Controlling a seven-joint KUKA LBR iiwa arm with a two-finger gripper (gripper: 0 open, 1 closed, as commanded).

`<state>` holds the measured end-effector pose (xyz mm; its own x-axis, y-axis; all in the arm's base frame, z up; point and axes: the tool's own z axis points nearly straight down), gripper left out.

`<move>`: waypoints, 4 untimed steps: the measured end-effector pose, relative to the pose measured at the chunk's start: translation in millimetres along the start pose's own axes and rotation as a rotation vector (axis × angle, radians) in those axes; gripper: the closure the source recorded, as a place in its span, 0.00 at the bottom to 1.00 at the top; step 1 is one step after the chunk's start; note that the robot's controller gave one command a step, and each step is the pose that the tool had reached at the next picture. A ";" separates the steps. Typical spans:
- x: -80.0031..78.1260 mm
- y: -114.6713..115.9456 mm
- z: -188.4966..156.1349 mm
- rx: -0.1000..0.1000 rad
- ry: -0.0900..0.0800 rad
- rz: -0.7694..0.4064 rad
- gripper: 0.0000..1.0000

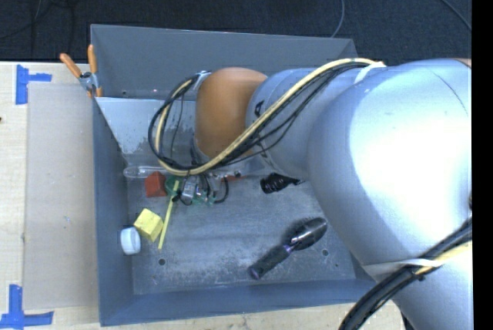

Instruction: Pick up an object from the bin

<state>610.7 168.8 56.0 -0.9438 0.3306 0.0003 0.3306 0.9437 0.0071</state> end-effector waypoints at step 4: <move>16.2 18.5 -17.8 -0.008 -0.015 0.088 1.00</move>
Offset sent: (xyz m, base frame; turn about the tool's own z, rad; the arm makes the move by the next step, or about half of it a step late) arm -0.0136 -0.0047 0.0140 -0.0230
